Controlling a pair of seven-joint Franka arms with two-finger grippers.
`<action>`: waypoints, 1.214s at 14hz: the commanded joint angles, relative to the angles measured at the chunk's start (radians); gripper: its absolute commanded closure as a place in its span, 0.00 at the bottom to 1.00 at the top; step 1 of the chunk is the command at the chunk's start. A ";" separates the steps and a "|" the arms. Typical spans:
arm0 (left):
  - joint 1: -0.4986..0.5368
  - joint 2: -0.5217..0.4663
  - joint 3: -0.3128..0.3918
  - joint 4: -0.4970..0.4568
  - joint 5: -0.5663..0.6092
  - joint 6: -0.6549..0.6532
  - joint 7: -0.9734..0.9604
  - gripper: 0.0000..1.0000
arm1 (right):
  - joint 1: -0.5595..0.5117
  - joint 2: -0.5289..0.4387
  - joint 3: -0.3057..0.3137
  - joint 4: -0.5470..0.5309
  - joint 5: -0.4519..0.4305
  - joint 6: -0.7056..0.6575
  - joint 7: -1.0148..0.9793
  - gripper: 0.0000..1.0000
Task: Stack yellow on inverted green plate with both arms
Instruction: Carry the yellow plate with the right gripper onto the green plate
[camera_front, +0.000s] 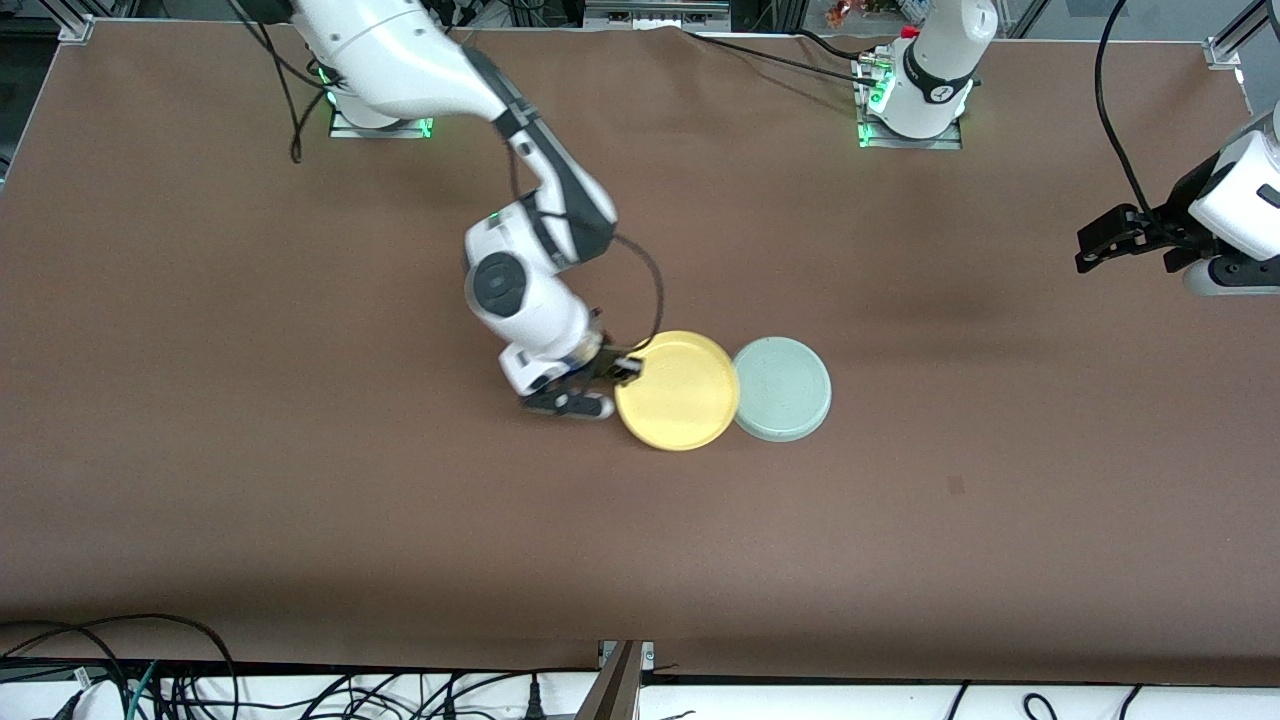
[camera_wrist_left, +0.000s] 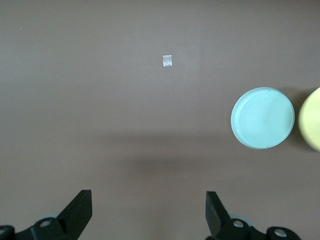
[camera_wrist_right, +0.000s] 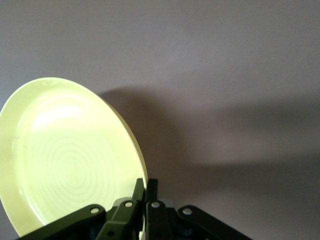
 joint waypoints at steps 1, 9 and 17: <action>0.002 0.009 -0.015 0.029 -0.001 -0.022 0.010 0.00 | 0.112 0.056 -0.026 0.019 -0.021 0.103 0.128 1.00; 0.002 0.010 -0.015 0.029 -0.001 -0.022 0.010 0.00 | 0.175 0.160 -0.031 0.178 -0.042 0.134 0.240 1.00; 0.002 0.010 -0.016 0.029 -0.001 -0.023 0.010 0.00 | 0.175 0.286 -0.053 0.367 -0.041 0.136 0.276 1.00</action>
